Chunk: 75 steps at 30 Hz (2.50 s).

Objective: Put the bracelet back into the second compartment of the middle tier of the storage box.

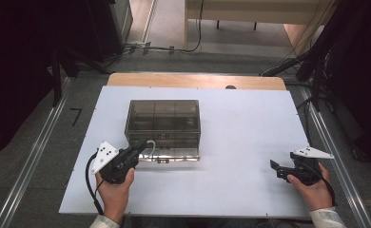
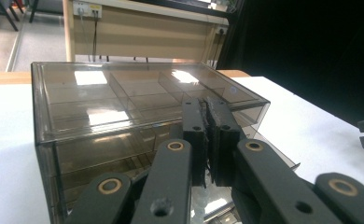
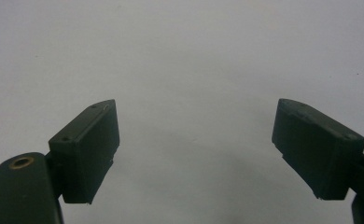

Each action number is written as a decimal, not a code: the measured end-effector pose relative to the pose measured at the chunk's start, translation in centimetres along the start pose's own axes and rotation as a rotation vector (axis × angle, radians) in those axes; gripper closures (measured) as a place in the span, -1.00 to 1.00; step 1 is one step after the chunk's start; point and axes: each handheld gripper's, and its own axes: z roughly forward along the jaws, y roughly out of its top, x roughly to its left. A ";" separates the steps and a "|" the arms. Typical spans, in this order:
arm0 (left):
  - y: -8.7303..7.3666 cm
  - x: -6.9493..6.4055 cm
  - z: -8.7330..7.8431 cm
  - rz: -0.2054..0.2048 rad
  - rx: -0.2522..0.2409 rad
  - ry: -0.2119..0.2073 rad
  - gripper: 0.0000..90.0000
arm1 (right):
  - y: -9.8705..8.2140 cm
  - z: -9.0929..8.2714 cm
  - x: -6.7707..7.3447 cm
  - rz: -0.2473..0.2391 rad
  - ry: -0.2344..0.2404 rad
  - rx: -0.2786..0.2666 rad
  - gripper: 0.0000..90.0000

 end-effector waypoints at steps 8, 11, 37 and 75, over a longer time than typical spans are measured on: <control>-0.1 -0.5 0.9 0.011 0.011 -0.005 0.96 | 0.0 0.0 0.0 -0.001 0.000 0.001 -0.70; -0.1 -0.6 1.2 0.011 0.012 -0.005 0.96 | 0.0 0.0 0.0 0.000 0.002 0.002 -0.70; -0.3 -1.4 3.0 0.025 0.032 -0.024 0.96 | 0.0 0.1 0.1 -0.007 0.006 0.005 -0.70; -1.8 -0.9 4.3 0.074 0.147 0.040 0.96 | -0.1 0.1 0.2 -0.008 0.015 0.013 -0.70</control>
